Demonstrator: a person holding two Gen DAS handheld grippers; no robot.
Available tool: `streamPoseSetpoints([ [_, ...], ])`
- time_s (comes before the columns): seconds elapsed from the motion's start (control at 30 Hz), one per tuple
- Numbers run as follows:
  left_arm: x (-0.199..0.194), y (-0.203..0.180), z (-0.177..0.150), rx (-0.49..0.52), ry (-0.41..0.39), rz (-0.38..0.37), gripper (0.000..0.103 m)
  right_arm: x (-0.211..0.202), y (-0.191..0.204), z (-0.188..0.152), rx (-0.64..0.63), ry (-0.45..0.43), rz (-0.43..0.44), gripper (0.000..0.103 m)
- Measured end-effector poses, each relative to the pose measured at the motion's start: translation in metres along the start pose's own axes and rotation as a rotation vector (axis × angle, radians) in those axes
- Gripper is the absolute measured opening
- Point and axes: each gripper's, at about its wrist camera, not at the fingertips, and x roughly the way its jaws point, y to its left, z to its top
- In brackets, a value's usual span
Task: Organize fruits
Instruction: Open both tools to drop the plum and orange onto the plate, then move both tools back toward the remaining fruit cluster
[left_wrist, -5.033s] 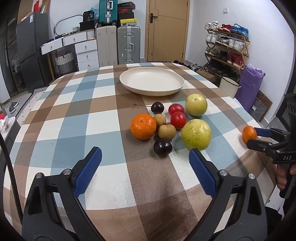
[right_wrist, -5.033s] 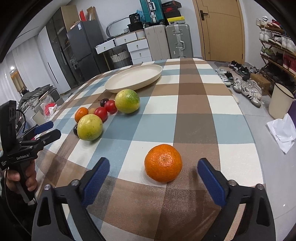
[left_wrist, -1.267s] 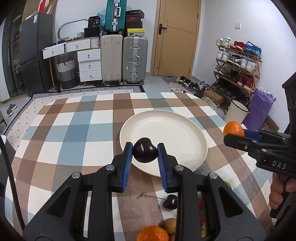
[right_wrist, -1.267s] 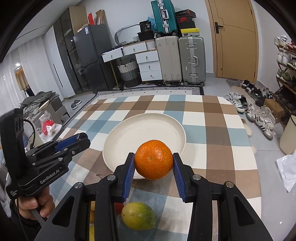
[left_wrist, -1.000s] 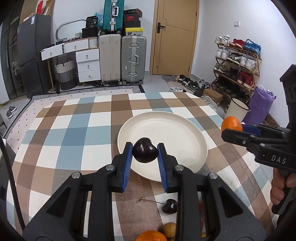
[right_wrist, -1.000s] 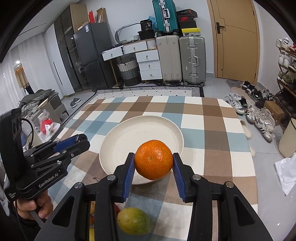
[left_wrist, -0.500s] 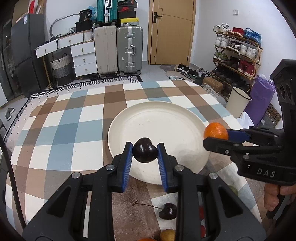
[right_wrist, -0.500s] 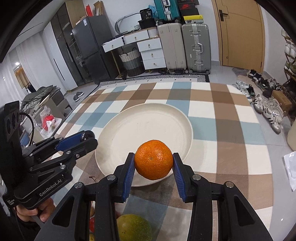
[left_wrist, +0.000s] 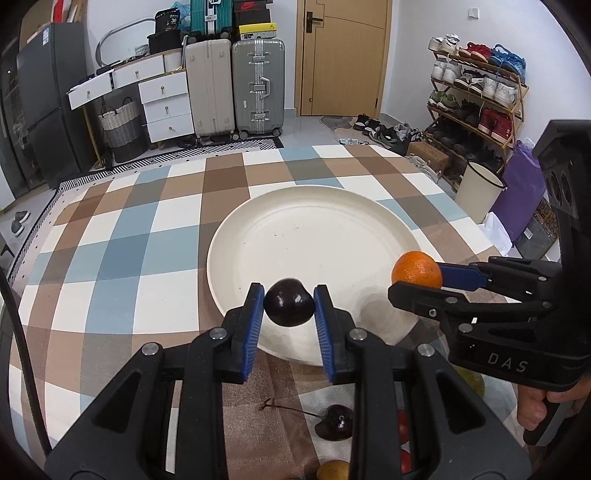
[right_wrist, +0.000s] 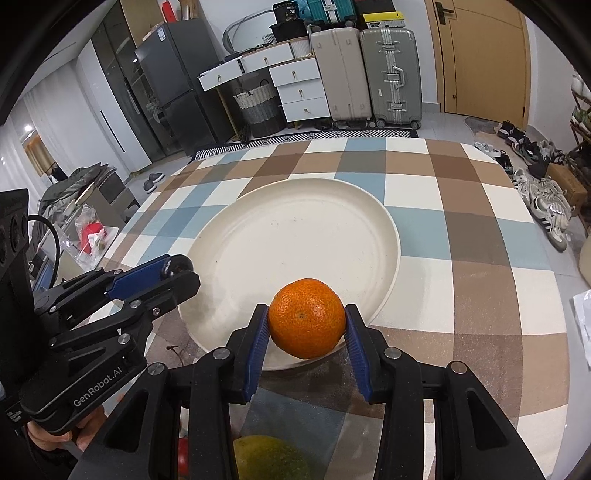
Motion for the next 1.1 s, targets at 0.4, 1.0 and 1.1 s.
streamPoseSetpoints([
  [0.4, -0.008, 0.002, -0.001, -0.007, -0.019, -0.015, 0.035, -0.021, 0.006, 0.004, -0.018, -0.051, -0.027, 0.052],
  [1.0, -0.095, 0.019, -0.025, -0.035, -0.123, 0.043, 0.102, -0.09, 0.026, -0.017, -0.099, -0.136, -0.073, 0.102],
  [1.1, -0.105, 0.022, -0.031, -0.048, -0.124, 0.046, 0.102, -0.095, 0.031, -0.023, -0.109, -0.143, -0.077, 0.102],
])
